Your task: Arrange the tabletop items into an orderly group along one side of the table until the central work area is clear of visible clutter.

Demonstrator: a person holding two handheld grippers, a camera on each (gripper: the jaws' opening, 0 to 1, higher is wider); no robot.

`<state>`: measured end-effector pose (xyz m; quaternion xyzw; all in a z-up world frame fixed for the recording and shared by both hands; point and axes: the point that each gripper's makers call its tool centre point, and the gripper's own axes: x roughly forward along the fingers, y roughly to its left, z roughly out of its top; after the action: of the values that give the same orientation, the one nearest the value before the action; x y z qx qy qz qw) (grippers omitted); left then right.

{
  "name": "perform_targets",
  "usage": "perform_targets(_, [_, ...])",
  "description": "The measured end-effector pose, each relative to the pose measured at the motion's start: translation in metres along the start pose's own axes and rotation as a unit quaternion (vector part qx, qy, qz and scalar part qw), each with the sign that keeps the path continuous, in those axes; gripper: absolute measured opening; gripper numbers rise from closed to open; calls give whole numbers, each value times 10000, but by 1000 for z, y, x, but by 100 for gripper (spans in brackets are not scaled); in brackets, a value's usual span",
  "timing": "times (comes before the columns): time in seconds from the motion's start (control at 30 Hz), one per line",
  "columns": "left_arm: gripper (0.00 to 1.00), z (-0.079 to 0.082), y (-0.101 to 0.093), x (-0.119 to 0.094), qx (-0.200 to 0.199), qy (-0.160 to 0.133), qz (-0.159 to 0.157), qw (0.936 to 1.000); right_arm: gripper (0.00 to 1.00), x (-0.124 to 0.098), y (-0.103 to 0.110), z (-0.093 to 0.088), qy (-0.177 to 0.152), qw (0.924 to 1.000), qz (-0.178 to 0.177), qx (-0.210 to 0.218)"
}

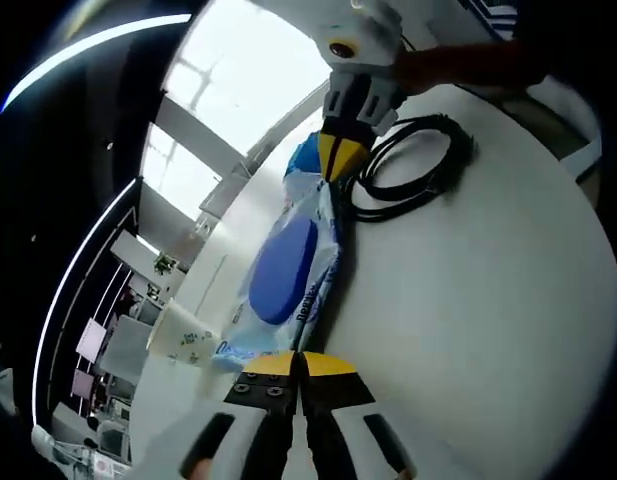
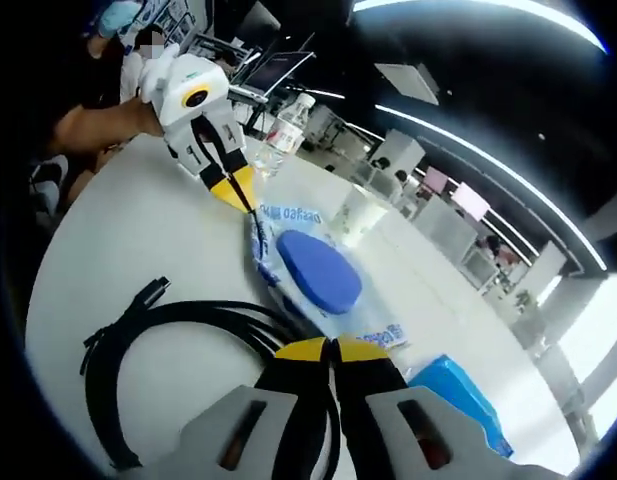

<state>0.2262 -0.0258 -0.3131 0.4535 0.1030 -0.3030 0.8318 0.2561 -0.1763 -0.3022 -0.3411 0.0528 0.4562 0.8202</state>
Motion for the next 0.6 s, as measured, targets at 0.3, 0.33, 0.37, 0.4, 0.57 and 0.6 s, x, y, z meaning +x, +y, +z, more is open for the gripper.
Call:
perform_targets(0.3, [11,-2,11,-11,-648,-297,140,9974,17,-4,-6,6,-161,9993,-80,320])
perform_targets(0.33, [13,-3,12,-12,-700,-321,139,9969,18,-4,-6,7,-164,9993,-101,323])
perform_targets(0.37, [15,-3,13,-13,-739,-331,139,9966,20,-5,-7,8,-187,9992,-126,327])
perform_targets(0.4, [16,-4,14,-14,-785,-338,149,9962,22,-5,-8,10,-205,9991,-136,341])
perform_targets(0.57, [30,-5,13,-17,-1118,-419,50,9928,35,-7,-7,15,-247,9990,-178,340])
perform_targets(0.6, [33,-5,13,-18,-1174,-425,31,9922,37,-7,-7,15,-251,9989,-184,351])
